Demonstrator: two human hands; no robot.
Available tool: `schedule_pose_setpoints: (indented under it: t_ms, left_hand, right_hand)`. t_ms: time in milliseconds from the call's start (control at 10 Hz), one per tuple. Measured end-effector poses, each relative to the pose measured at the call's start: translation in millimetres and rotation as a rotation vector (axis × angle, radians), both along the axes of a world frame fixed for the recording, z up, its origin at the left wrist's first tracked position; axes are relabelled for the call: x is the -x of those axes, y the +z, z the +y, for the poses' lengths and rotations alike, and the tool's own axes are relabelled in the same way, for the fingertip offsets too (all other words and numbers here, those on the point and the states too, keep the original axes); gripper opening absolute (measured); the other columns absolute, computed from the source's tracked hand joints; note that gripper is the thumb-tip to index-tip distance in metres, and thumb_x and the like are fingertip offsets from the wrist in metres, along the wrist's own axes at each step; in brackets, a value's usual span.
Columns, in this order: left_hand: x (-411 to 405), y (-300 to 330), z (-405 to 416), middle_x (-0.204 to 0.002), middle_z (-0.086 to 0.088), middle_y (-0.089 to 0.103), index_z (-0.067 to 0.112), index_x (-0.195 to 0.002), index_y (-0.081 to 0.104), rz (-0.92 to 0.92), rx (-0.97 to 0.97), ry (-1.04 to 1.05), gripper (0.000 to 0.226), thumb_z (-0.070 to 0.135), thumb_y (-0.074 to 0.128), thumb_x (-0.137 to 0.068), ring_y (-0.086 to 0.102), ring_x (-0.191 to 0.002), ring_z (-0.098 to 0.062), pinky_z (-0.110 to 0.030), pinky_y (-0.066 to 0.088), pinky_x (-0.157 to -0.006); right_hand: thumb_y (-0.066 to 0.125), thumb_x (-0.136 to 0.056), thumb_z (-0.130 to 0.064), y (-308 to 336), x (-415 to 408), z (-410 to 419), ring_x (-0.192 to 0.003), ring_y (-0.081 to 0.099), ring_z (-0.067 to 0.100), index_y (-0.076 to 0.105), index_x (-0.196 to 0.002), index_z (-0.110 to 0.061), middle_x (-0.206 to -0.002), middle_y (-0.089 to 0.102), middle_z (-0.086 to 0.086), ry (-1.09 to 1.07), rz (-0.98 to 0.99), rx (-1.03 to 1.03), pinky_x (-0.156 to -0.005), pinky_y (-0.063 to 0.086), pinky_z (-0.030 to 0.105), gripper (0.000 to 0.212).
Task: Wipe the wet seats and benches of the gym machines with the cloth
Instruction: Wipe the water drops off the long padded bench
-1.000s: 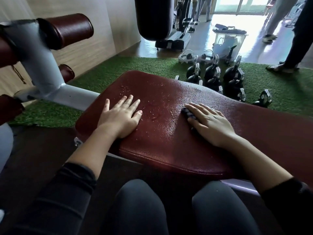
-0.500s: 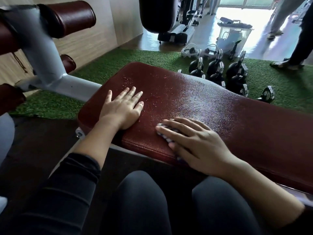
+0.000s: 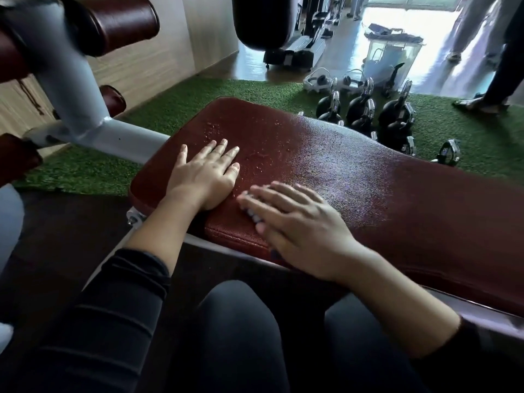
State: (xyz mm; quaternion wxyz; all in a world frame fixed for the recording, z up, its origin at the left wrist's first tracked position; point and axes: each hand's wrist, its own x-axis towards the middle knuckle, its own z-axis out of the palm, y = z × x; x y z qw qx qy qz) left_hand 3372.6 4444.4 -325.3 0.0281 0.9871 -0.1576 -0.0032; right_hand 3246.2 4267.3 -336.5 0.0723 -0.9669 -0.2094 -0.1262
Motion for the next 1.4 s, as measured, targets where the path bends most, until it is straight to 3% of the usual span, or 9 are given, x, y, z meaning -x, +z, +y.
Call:
schedule_pose_setpoints:
  t_ms: [200,400,600,800,1000,1100,1200,1300,1400]
  left_hand:
    - [0,-2,1,-0.160,0.016,-0.003,0.039,-0.153,0.006,-0.008,0.011,-0.008,0.052,0.045,0.015,-0.102,-0.005,-0.146,-0.002,-0.046,-0.011,-0.118]
    - [0,-1,0,-0.160,0.016,-0.002,0.038,-0.153,0.008,-0.017,0.020,-0.007,0.052,0.044,0.015,-0.102,-0.004,-0.146,-0.002,-0.046,-0.010,-0.118]
    - [-2,-2,3,-0.161,0.015,0.005,0.037,-0.152,0.016,-0.045,0.090,-0.013,0.049,0.038,0.020,-0.103,0.001,-0.147,-0.002,-0.043,-0.007,-0.118]
    - [-5,0,7,-0.161,0.009,0.014,0.029,-0.151,0.027,-0.054,0.190,-0.010,0.049,0.037,0.030,-0.102,0.007,-0.147,-0.005,-0.038,-0.006,-0.119]
    - [-25,9,28,-0.161,0.007,0.014,0.029,-0.152,0.024,-0.094,0.132,0.139,0.054,0.043,0.031,-0.101,0.007,-0.148,-0.010,-0.046,-0.003,-0.118]
    - [-35,12,39,-0.162,0.011,0.002,0.036,-0.153,0.014,0.000,0.114,0.183,0.057,0.051,0.026,-0.100,-0.001,-0.148,-0.010,-0.047,-0.001,-0.119]
    - [-39,11,38,-0.161,0.011,-0.004,0.039,-0.153,0.008,0.020,0.093,0.177,0.057,0.054,0.022,-0.100,-0.005,-0.148,-0.010,-0.045,0.002,-0.120]
    - [-45,11,37,-0.161,0.012,-0.006,0.041,-0.152,0.007,0.031,0.104,0.170,0.057,0.055,0.022,-0.099,-0.007,-0.148,-0.010,-0.044,0.003,-0.120]
    - [-50,11,38,-0.161,0.013,-0.005,0.043,-0.151,0.009,0.034,0.136,0.166,0.055,0.054,0.023,-0.099,-0.007,-0.148,-0.009,-0.044,0.005,-0.119]
  right_hand:
    - [0.024,-0.099,-0.050,-5,24,-69,-0.142,0.025,0.007,0.027,-0.144,-0.046,-0.152,0.028,-0.019,0.116,0.018,0.054,-0.116,0.022,0.032,0.046]
    - [0.006,-0.087,-0.064,1,-43,-74,-0.145,0.011,0.004,0.013,-0.141,-0.057,-0.152,0.013,-0.029,-0.132,0.143,0.009,-0.115,0.004,0.020,0.055]
    - [0.015,-0.094,-0.049,3,-20,5,-0.144,0.021,0.014,0.023,-0.148,-0.040,-0.154,0.027,-0.014,0.043,0.023,0.016,-0.118,0.019,0.039,0.054]
    - [0.034,-0.100,-0.039,2,-7,-54,-0.140,0.028,0.007,0.033,-0.145,-0.038,-0.151,0.031,-0.013,0.308,0.019,-0.010,-0.114,0.028,0.034,0.045]
    - [0.040,-0.096,-0.046,7,-63,-76,-0.115,0.041,-0.001,0.036,-0.136,-0.055,-0.131,0.038,-0.018,-0.033,0.104,-0.178,-0.099,0.036,0.025,0.040]
    - [0.034,-0.095,-0.048,8,-89,-55,-0.126,0.040,0.006,0.033,-0.141,-0.048,-0.136,0.040,-0.016,-0.043,0.078,-0.104,-0.109,0.030,0.030,0.045]
    - [0.018,-0.096,-0.052,4,-96,-28,-0.143,0.014,0.005,0.014,-0.147,-0.045,-0.152,0.024,-0.018,0.022,0.123,0.025,-0.119,0.006,0.032,0.052]
    - [0.004,-0.089,-0.061,5,-95,-15,-0.146,0.002,0.006,-0.001,-0.145,-0.049,-0.157,0.010,-0.020,0.069,0.139,0.056,-0.120,0.002,0.033,0.058]
    - [0.004,-0.089,-0.062,6,-108,-9,-0.146,-0.001,0.007,-0.007,-0.144,-0.051,-0.158,0.007,-0.018,0.050,0.144,0.061,-0.120,0.002,0.034,0.056]
